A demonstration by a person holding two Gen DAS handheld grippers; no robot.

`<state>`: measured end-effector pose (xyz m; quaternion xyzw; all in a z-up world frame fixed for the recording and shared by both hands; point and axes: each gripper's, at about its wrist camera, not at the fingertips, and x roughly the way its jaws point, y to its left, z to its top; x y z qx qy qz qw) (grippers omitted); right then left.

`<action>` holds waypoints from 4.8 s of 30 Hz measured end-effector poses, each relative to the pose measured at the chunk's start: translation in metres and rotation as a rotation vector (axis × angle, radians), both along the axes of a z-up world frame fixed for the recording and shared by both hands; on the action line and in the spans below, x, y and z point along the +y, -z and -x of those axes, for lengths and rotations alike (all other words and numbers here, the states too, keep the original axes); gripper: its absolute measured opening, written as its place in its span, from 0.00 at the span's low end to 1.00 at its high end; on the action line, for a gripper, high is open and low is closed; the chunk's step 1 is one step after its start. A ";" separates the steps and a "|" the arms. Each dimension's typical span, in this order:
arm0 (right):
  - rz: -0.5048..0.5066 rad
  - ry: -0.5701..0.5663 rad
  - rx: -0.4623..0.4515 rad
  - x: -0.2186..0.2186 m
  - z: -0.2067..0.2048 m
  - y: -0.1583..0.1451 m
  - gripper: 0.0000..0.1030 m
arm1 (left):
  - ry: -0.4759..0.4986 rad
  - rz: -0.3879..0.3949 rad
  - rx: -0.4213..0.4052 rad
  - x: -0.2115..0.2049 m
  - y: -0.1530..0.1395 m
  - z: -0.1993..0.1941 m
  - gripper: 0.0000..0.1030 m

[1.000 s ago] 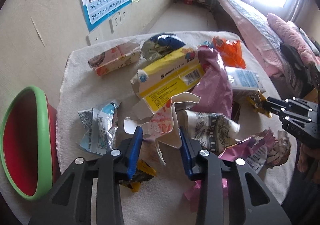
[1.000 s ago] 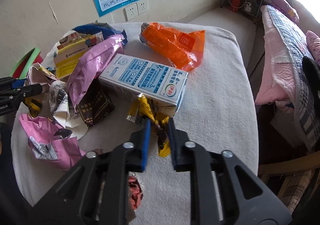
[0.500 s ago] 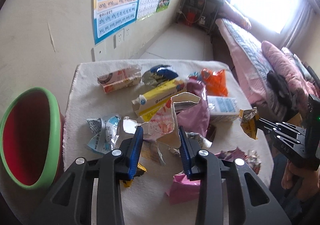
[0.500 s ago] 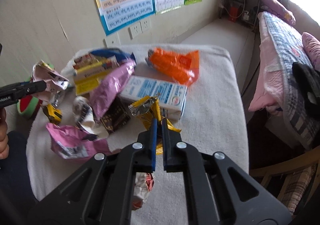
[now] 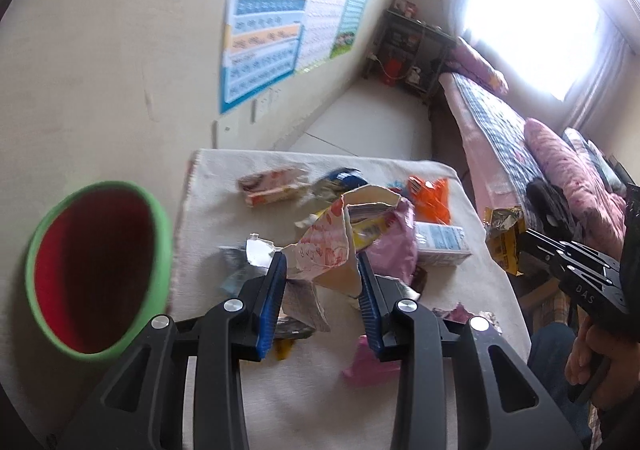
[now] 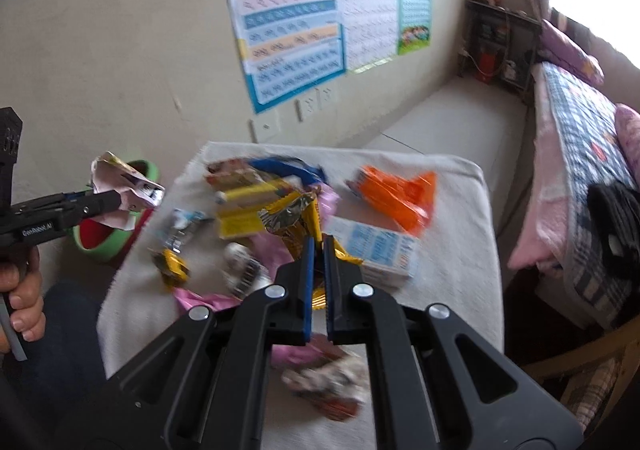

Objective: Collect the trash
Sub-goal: 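Carry both wrappers over the red bin and open both tools to drop them, then move both tools back over the table toward the remaining trash, then grasp the blue-white crumpled wrapper with the left tool while the right tool grasps the milk carton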

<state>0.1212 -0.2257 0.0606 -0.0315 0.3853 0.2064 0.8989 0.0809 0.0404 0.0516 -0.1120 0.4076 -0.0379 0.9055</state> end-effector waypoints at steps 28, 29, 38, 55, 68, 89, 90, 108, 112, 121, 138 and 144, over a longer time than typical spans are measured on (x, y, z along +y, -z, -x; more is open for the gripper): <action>-0.099 -0.441 -0.044 0.292 -0.004 -0.043 0.05 | -0.329 0.014 -0.006 0.204 -0.006 0.067 0.33; -0.098 -0.449 -0.043 0.299 -0.003 -0.042 0.05 | -0.334 0.016 -0.005 0.207 -0.006 0.066 0.33; -0.070 -0.465 0.036 0.345 -0.024 -0.007 0.05 | -0.366 0.073 0.012 0.238 0.013 0.061 0.34; -0.034 -0.376 0.050 0.336 -0.033 0.005 0.95 | -0.421 0.046 -0.007 0.250 0.011 0.049 0.92; 0.000 -0.241 0.053 0.235 0.005 0.003 0.95 | -0.489 0.115 0.046 0.199 0.026 0.062 0.92; -0.042 -0.047 0.017 0.066 0.016 -0.012 0.95 | -0.242 0.035 -0.019 0.071 -0.015 0.059 0.92; -0.041 -0.031 0.015 0.058 0.015 -0.013 0.95 | -0.222 0.036 -0.021 0.064 -0.015 0.055 0.92; 0.019 0.135 0.022 -0.033 0.003 0.008 0.95 | -0.074 0.063 0.002 0.008 -0.001 0.023 0.92; 0.024 0.156 0.032 -0.040 -0.002 0.012 0.95 | -0.081 0.073 0.037 0.011 0.009 0.020 0.92; 0.062 0.129 0.038 -0.042 -0.016 0.023 0.95 | -0.071 0.057 0.085 0.014 0.025 0.004 0.92; 0.215 -0.058 0.080 -0.007 -0.068 0.076 0.95 | -0.041 0.005 0.254 0.021 0.084 -0.060 0.92; 0.262 -0.143 0.087 0.004 -0.091 0.092 0.95 | -0.033 -0.009 0.313 0.023 0.106 -0.083 0.92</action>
